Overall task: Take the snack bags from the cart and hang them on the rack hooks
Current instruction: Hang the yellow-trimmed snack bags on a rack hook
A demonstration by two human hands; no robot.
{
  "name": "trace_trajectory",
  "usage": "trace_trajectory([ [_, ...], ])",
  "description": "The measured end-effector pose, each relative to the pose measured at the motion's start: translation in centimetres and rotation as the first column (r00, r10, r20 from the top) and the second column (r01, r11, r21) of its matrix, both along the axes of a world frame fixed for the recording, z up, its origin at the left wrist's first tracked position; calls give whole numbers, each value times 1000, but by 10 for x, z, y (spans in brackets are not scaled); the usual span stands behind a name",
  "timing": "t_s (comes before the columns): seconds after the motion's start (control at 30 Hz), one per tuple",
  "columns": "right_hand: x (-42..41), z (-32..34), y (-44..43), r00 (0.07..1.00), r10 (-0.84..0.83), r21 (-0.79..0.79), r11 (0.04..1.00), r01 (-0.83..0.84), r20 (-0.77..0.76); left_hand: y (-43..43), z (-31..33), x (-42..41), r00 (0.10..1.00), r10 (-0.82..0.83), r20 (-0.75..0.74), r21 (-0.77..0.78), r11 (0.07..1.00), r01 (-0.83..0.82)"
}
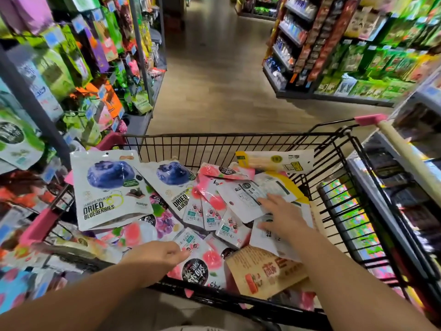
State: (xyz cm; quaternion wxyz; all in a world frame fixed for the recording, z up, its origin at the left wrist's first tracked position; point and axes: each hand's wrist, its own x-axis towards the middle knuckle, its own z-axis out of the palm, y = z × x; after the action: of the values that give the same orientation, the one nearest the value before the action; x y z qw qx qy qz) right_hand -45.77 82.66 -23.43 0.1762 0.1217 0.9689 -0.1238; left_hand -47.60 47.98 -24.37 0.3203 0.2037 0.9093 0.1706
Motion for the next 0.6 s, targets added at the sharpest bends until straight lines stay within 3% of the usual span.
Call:
trace_trajectory([
  [0.13, -18, -5, -5, 992, 129, 175, 976, -128, 8, 3, 2, -1, 1000, 17, 11, -30, 999, -17],
  [0.23, -18, -5, -10, 979, 164, 156, 977, -145, -119, 5, 7, 0, 1000, 17, -3, -48, 999, -18],
  [0.33, -16, 2, -15, 910, 121, 44, 993, -113, -397, 5, 10, 0, 1000, 18, -9, -51, 999, -19],
  [0.43, -16, 24, -27, 762, 2, -71, 996, -62, -648, 5, 9, 1, 999, 35, 14, -42, 999, -35],
  [0.53, -18, 54, -49, 621, -165, -250, 967, -52, -767, 3, 9, 1, 996, 78, 38, -1, 997, -78],
  [0.6, -18, 67, -62, 551, -352, -462, 884, -69, -757, 2, 12, 2, 994, 92, 61, 32, 995, -94],
])
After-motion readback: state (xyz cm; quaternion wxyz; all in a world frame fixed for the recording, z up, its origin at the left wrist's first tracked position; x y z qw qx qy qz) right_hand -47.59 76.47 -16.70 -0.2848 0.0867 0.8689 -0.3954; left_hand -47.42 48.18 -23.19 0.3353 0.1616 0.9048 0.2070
